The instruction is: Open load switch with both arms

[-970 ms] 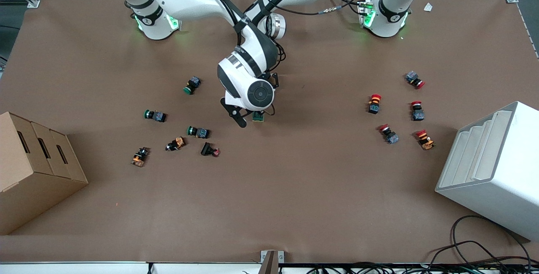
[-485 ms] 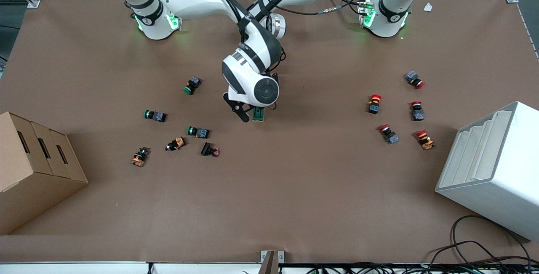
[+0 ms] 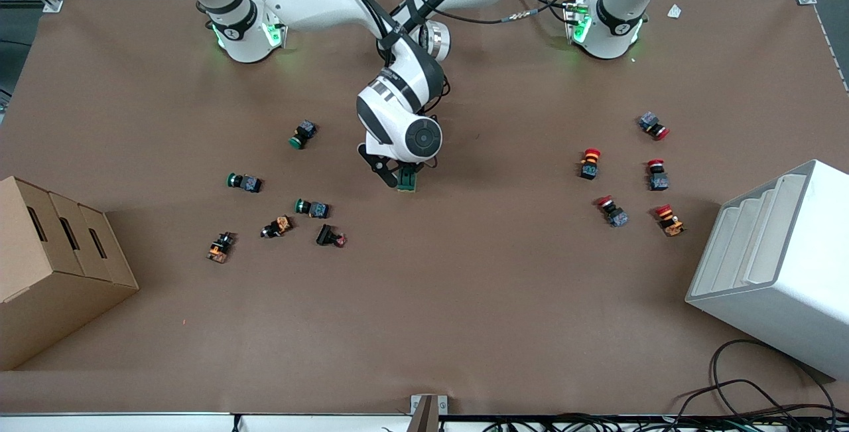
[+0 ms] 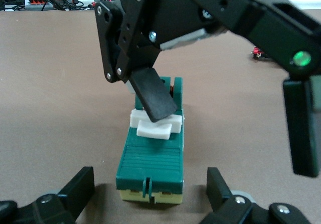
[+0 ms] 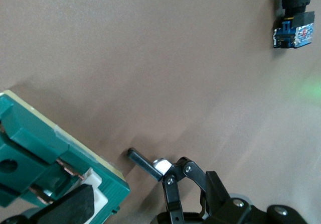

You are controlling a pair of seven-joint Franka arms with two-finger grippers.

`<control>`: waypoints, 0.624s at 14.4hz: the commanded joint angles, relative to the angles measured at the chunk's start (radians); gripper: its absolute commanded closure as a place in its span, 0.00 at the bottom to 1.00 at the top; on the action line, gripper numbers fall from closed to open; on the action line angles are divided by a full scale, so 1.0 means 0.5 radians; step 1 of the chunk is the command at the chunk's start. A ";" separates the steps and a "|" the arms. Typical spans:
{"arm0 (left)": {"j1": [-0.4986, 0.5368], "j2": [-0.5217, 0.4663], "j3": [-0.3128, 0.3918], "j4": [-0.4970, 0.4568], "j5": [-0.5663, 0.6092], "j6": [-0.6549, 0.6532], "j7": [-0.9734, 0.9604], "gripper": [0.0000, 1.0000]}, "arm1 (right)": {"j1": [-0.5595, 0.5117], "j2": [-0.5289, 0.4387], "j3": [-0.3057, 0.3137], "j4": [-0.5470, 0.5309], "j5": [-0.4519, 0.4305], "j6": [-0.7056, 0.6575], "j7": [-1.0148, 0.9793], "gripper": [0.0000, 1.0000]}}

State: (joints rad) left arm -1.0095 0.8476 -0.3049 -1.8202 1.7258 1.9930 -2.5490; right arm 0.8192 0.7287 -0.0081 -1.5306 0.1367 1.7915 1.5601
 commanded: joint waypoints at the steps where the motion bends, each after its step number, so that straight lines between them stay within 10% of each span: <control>1: -0.009 0.081 0.018 0.002 0.018 0.008 -0.056 0.01 | -0.055 -0.055 -0.018 -0.019 0.000 0.000 -0.015 0.00; 9: 0.003 0.057 0.012 0.057 -0.012 0.008 -0.010 0.02 | -0.650 -0.515 -0.027 0.015 -0.150 -0.254 -1.256 0.00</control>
State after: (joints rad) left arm -1.0097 0.8482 -0.3048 -1.8187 1.7261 1.9925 -2.5497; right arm 0.5748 0.5598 -0.0412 -1.4844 0.0841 1.6903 1.0914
